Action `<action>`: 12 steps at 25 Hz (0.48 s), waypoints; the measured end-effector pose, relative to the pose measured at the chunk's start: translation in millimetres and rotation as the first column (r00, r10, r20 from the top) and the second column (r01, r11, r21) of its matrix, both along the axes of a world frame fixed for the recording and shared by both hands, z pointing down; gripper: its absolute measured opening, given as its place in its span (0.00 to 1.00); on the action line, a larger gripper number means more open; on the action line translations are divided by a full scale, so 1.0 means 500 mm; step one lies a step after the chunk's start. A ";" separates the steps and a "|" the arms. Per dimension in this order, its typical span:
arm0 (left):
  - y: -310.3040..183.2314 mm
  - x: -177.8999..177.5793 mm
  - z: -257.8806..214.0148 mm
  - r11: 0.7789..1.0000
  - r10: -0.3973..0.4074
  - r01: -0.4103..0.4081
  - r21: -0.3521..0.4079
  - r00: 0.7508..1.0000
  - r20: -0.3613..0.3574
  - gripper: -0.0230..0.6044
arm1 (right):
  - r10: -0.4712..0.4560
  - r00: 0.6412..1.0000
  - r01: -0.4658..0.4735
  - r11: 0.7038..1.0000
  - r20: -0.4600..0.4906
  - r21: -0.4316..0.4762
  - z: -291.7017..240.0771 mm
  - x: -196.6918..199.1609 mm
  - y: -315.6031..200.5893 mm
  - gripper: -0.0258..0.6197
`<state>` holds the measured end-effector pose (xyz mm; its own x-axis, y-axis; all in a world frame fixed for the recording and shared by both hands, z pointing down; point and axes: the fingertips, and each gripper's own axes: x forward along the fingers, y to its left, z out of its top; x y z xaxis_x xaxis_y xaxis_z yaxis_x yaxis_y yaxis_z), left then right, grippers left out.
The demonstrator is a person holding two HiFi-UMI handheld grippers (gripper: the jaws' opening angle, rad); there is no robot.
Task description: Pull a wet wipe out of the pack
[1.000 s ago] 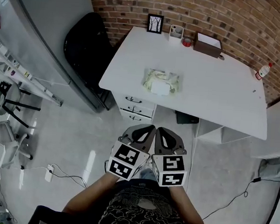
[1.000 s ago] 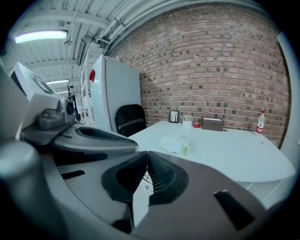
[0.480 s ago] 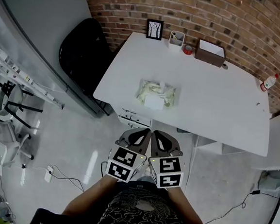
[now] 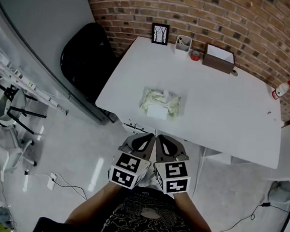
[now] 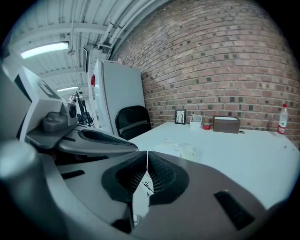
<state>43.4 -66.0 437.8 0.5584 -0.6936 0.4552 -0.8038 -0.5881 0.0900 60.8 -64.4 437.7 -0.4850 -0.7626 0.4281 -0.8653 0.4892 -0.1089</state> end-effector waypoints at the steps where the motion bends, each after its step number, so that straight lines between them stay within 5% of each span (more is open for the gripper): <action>1: -0.005 0.000 0.001 1.000 -0.002 0.002 -0.001 1.000 -0.001 0.06 | 0.000 1.000 0.000 1.000 -0.004 0.002 0.000 0.001 -0.005 0.07; 12: -0.097 -0.007 0.017 1.000 0.020 -0.021 -0.011 0.999 -0.027 0.06 | 0.041 0.998 -0.041 0.999 -0.054 -0.010 0.017 0.002 -0.088 0.07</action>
<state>39.9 -114.7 446.1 0.5843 -0.6770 0.4475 -0.7889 -0.6032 0.1175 61.7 -108.6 446.3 -0.4296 -0.7765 0.4610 -0.8893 0.4524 -0.0667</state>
